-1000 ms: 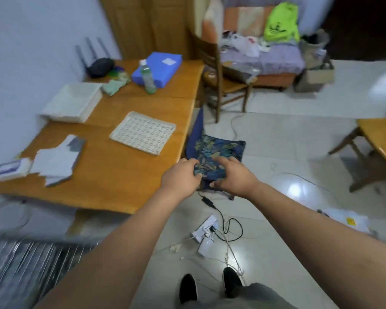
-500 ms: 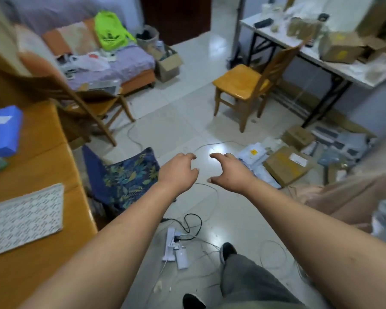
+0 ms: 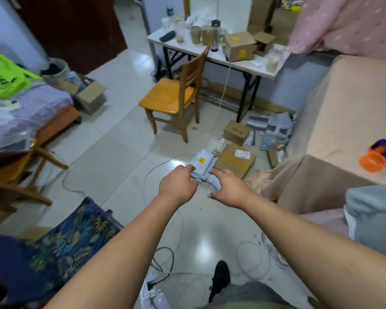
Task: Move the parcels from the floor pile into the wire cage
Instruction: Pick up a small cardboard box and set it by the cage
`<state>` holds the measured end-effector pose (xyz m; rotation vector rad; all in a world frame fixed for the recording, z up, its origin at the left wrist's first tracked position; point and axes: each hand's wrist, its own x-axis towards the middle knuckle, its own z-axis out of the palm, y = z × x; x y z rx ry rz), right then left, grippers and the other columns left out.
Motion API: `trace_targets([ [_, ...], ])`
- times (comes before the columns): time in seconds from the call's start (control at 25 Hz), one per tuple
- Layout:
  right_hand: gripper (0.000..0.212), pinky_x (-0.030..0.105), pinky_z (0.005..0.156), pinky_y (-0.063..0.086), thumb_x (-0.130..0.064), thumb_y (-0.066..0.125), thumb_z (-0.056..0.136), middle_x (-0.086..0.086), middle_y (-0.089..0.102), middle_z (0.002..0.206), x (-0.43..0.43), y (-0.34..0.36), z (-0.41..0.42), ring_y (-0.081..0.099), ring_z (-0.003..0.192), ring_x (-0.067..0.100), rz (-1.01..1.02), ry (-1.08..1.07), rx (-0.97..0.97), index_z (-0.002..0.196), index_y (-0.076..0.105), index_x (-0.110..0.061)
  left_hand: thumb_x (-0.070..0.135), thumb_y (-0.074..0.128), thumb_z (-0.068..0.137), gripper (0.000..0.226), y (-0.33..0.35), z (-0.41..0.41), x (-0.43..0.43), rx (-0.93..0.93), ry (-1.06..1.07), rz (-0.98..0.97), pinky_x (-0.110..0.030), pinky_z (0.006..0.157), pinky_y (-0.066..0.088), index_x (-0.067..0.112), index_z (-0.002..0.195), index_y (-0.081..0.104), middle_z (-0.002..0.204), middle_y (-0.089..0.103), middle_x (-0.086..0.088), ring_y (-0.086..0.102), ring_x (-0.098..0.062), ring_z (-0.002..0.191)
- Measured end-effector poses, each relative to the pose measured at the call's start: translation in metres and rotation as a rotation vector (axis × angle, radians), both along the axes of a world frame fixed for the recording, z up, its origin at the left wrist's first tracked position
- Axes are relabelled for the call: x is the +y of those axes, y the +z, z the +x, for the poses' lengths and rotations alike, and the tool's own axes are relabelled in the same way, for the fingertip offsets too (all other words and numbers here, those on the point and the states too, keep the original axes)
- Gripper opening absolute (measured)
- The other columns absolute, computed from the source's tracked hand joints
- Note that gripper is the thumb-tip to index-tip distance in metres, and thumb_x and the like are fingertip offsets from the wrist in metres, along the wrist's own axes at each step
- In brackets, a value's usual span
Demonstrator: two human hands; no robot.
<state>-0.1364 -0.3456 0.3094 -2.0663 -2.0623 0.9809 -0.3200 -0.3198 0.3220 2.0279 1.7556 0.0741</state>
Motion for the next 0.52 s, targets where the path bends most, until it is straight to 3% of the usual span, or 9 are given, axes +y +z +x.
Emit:
trace_targets([
  [0.24,0.083,0.038,0.107,0.046,-0.039,0.078,0.082,0.008,0.047,0.143,0.043,-0.014,0.059,0.051,0.132,0.027,-0.056,-0.086,0.023,0.154,0.037,-0.029,0.039,0.051,0.097,0.050,-0.007,0.065,0.047,0.001,-0.098,-0.034,-0.037,0.085,0.051,0.032,0.147,0.046,0.135,0.051,0.002,0.061,-0.024,0.112],
  [0.52,0.080,0.035,0.109,0.043,-0.033,0.074,0.084,0.011,0.046,0.145,0.109,-0.034,0.097,0.049,0.134,0.030,-0.097,-0.175,0.042,0.155,0.038,-0.027,0.041,0.052,0.096,0.050,-0.024,0.088,0.137,0.030,-0.177,-0.085,-0.039,0.088,0.053,0.034,0.146,0.046,0.135,0.051,0.003,0.061,-0.023,0.114],
])
